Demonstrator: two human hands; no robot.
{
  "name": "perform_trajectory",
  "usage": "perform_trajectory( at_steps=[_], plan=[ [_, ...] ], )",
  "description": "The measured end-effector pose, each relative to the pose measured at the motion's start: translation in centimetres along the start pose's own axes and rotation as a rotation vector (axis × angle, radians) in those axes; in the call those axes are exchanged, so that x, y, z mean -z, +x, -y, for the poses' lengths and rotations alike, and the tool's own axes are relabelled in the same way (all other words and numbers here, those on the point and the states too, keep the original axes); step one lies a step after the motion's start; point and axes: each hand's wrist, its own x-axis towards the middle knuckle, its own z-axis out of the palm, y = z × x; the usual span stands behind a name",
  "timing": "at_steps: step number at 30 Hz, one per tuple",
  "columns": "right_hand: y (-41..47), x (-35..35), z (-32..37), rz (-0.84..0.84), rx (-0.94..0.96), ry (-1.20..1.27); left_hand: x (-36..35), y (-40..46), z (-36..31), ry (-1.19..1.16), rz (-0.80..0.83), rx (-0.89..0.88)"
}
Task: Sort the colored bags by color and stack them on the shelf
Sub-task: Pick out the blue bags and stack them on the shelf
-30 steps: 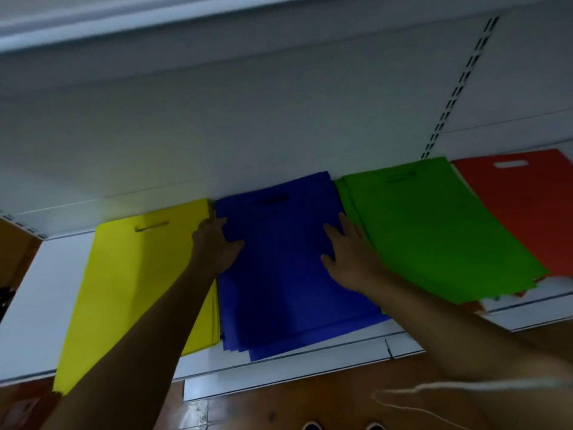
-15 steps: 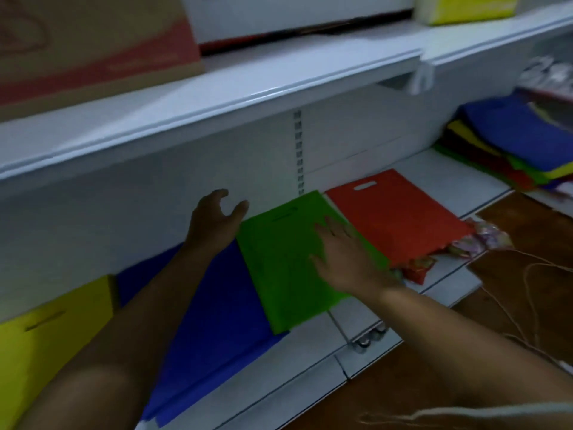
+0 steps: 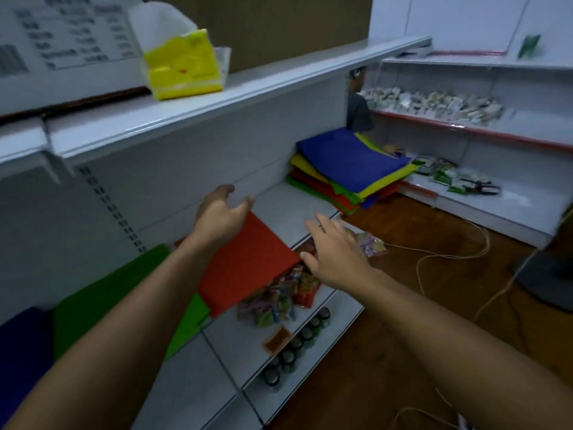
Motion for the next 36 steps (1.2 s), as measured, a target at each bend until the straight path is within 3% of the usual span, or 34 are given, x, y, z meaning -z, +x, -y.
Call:
perform_trajectory(
  at_steps=[6,15,24,28,36],
  plan=[
    [3.0,1.8,-8.7,-0.025,-0.077,-0.012,-6.9,5.1,-7.1,-0.006,0.042,-0.114],
    [13.5,4.0,-20.6,-0.001,-0.209,-0.058,-15.9,18.3,-12.0,-0.108,0.120,-0.109],
    [23.1,3.7,-31.2,0.107,-0.303,-0.005,-23.4,27.9,-11.6,-0.111,0.219,0.099],
    [27.6,2.2,-34.7,0.216,-0.274,-0.006,-26.8,30.1,-10.2,-0.104,0.205,0.207],
    [35.9,-1.0,-39.8,0.274,-0.225,0.016,-32.5,32.6,-8.8,-0.163,0.143,0.409]
  ],
)
